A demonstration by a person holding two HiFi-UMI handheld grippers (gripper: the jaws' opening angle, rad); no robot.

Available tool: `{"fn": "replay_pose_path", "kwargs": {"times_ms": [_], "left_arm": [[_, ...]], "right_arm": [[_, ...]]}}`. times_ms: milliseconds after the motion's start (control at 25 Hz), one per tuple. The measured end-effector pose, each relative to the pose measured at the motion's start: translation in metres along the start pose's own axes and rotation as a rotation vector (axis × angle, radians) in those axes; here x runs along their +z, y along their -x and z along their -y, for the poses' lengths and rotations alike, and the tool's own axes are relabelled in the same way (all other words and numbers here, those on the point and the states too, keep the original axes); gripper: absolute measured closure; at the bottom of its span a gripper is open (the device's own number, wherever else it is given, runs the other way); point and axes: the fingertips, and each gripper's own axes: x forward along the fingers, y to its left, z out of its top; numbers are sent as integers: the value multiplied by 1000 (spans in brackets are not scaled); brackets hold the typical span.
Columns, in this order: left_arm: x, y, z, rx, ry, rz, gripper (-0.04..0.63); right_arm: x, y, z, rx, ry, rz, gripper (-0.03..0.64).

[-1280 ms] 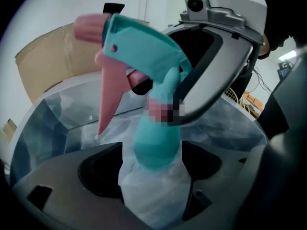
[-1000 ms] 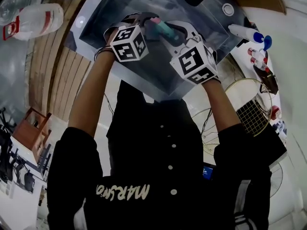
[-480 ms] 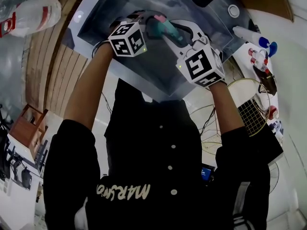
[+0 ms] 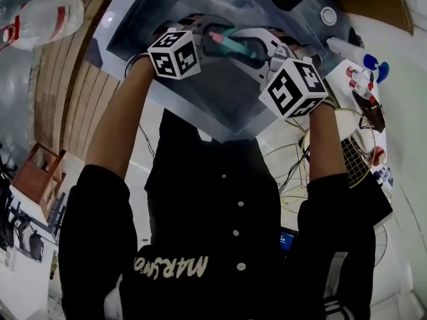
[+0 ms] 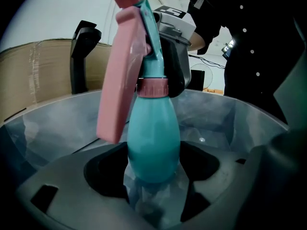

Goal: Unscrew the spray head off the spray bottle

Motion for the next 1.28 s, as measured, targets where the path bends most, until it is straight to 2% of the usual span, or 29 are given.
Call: {"fn": "replay_pose_path", "kwargs": {"times_ms": [120,240,360,480,560,640,680,760,920,1000,1080,1200,1280], "left_arm": [[0,-2,2,-17,-4,4,239],[0,-2,0,-9,11,4,239],[0,-3,0,-4,10,-1,240],[0,-3,1,2,15,0,239],[0,-3,0,9,17,2,239],[-1,-2,0,11,20,1,239],[-1,-2,0,10,21,0,239],[-1,-2,1,3,16,0,239],[1,-5,6,-28,-7,7,240],[2,-6,6,-34,-6,10,241],[1,-5,6,-32,3,12,241],[1,-5,6,-29,4,13,241],[1,-5,5,-28,3,10,241]], "right_arm": [[-3,2,-2,35,11,-2,463],[-4,3,3,2,-20,-6,443],[-3,9,7,-85,-101,-8,401],[4,15,14,-230,-241,11,393],[7,12,18,-301,-285,16,418],[9,7,17,-329,-249,6,473],[10,5,16,-322,-219,5,495],[10,4,11,-264,-158,24,499],[8,8,-9,-29,88,51,503],[8,8,-13,51,173,49,503],[11,6,-12,71,178,51,503],[11,5,-6,22,107,55,483],[10,11,-1,-39,19,67,383]]}}
